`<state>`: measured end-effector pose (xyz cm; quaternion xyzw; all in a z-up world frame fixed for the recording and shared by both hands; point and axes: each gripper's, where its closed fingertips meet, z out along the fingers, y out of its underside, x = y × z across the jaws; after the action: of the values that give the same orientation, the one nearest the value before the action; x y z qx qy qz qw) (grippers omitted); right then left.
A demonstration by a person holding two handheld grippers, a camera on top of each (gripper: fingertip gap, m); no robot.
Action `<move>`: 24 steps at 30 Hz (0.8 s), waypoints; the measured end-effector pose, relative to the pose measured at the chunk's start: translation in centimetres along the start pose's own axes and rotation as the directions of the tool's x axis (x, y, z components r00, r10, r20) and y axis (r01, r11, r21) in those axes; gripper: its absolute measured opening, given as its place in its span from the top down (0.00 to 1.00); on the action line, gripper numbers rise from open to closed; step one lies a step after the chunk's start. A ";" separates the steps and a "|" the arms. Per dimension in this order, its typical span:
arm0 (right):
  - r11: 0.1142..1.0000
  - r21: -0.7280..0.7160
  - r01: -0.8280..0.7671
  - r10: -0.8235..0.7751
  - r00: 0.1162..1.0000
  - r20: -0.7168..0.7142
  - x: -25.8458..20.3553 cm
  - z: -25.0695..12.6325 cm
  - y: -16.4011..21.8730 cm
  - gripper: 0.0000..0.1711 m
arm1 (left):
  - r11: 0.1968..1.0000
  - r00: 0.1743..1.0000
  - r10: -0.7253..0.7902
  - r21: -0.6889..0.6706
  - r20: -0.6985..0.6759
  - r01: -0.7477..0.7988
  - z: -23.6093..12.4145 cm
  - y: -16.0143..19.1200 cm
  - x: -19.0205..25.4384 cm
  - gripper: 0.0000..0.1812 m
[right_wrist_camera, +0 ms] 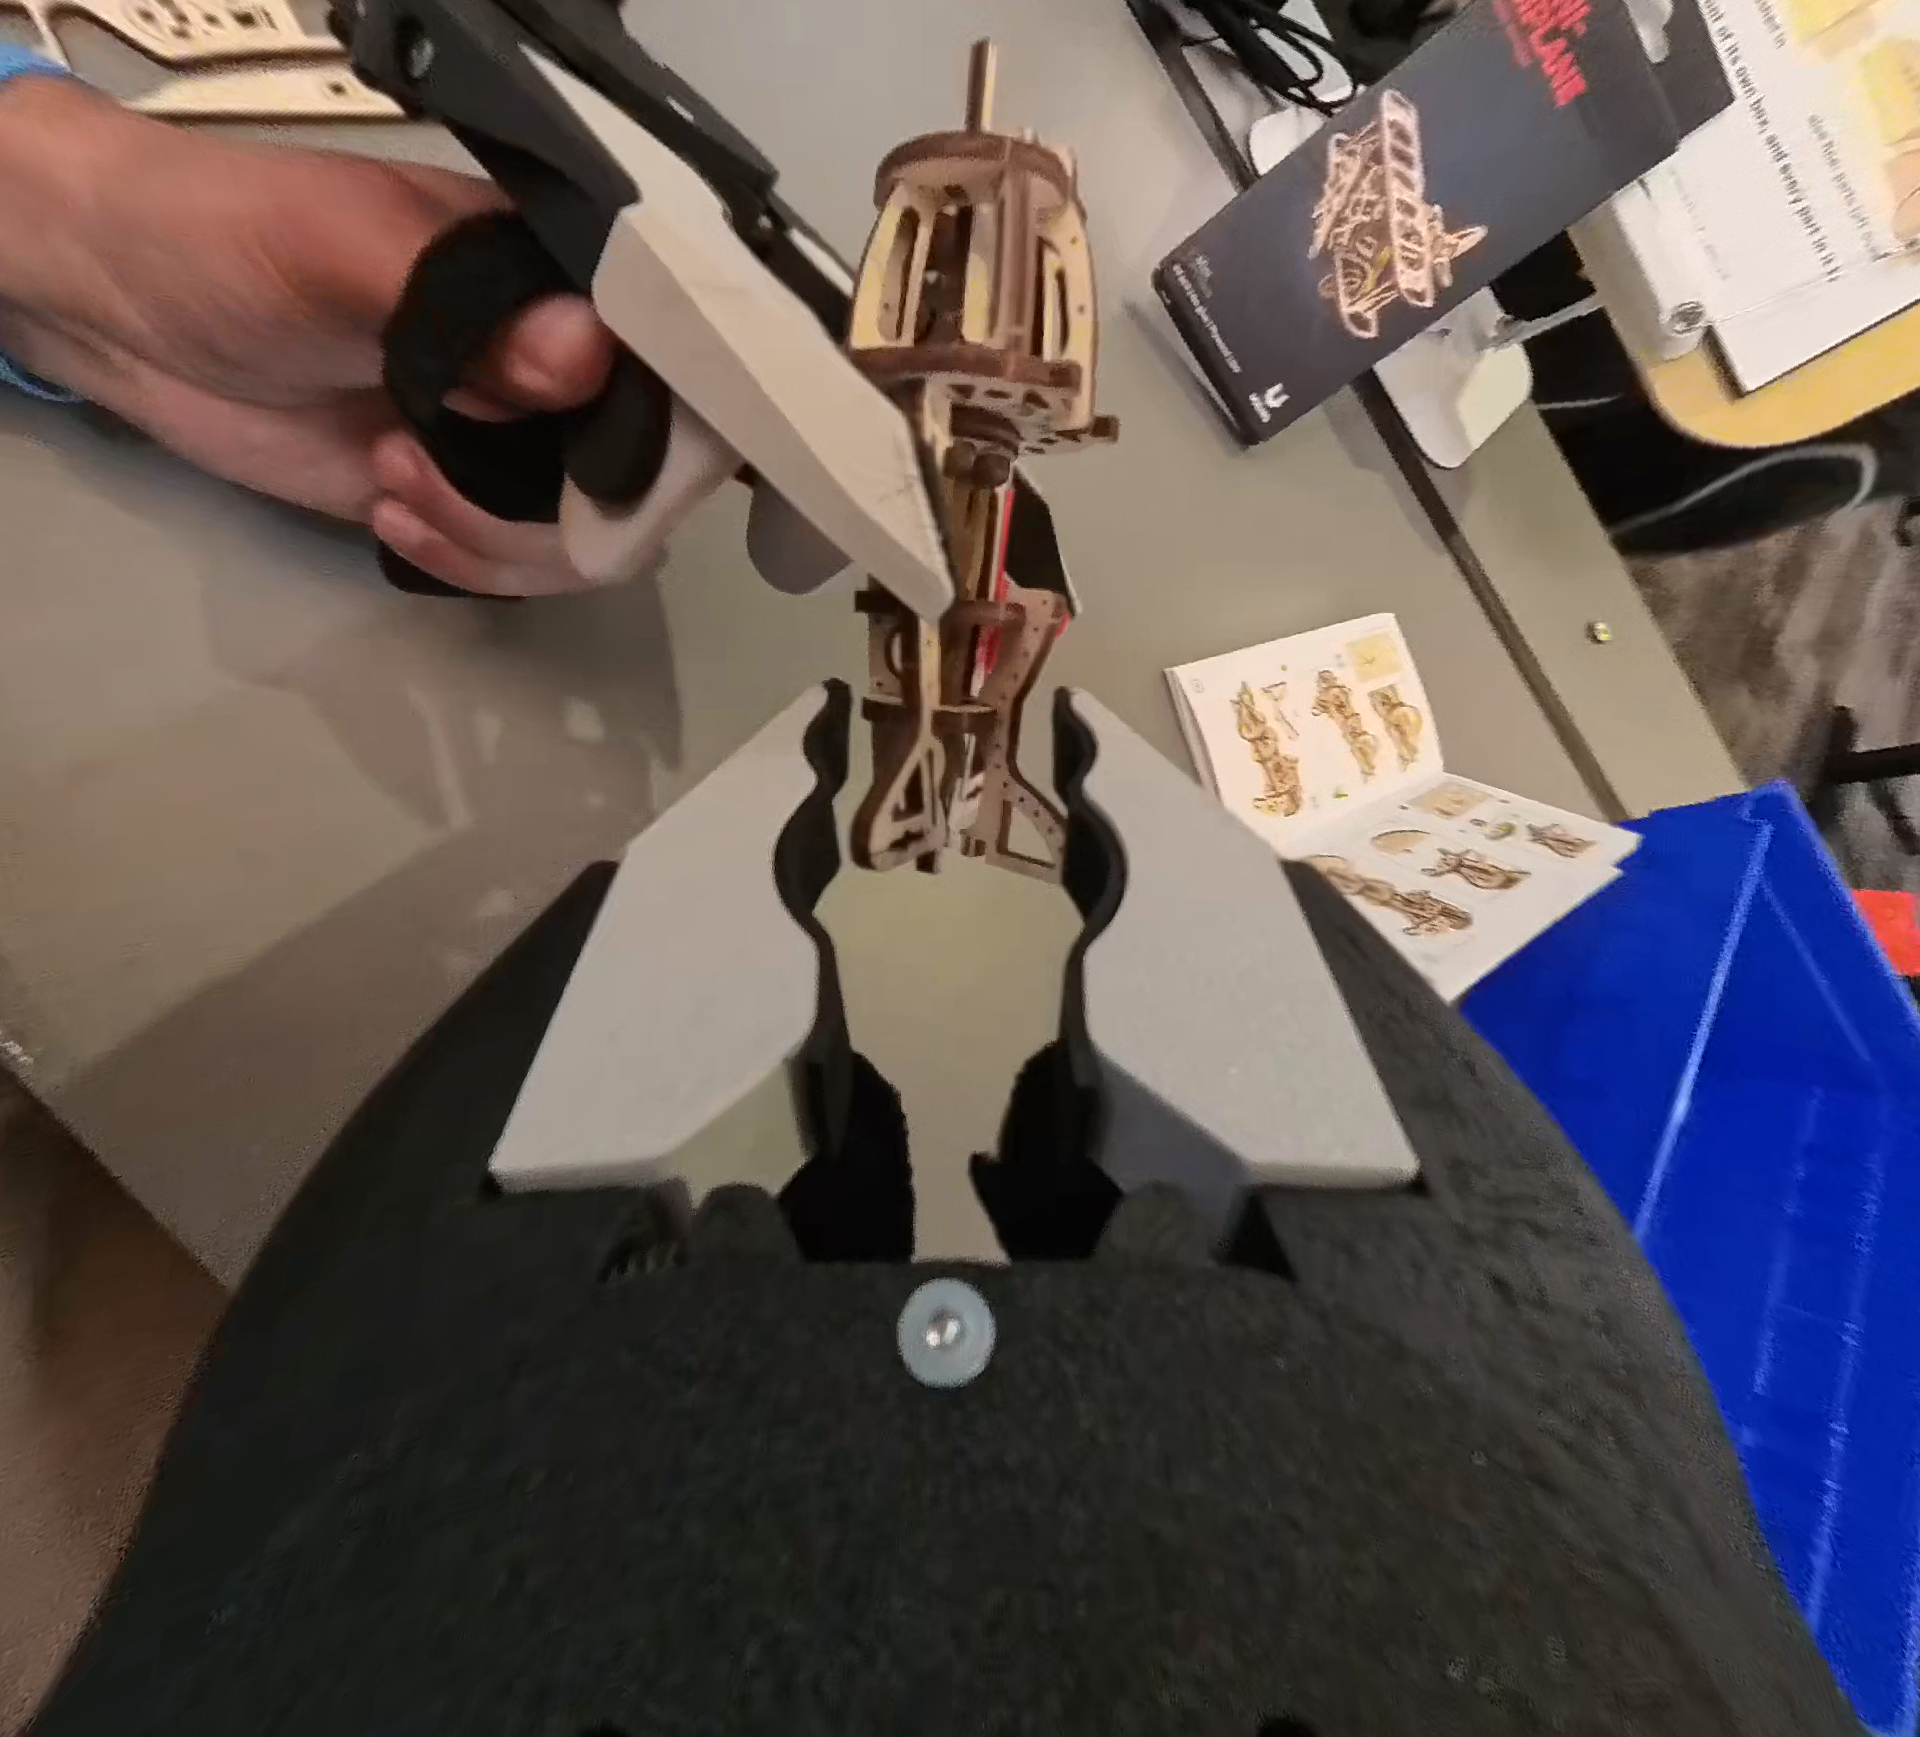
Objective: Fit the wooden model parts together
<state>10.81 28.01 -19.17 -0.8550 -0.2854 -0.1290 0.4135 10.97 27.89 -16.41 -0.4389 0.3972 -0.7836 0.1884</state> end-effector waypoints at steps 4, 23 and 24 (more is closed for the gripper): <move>1.000 0.002 -0.002 0.003 0.998 -0.065 -0.1 0.1 -0.6 0.68 | 1.000 0.999 0.016 -0.005 0.050 -0.016 0.0 0.2 -0.6 0.73; 0.992 -0.070 0.101 -0.117 0.951 -0.288 1.1 1.7 -0.4 0.79 | 1.000 0.997 -0.008 0.011 0.074 0.007 0.1 0.4 -0.9 0.73; 0.994 -0.065 0.088 -0.103 0.955 -0.278 1.1 1.8 -0.5 0.79 | 1.000 0.997 -0.010 0.013 0.071 0.009 0.1 0.4 -0.9 0.73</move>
<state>11.34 30.02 -19.48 -0.8235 -0.2614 -0.2765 0.4209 11.55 28.21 -17.16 -0.4672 0.3830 -0.7710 0.2016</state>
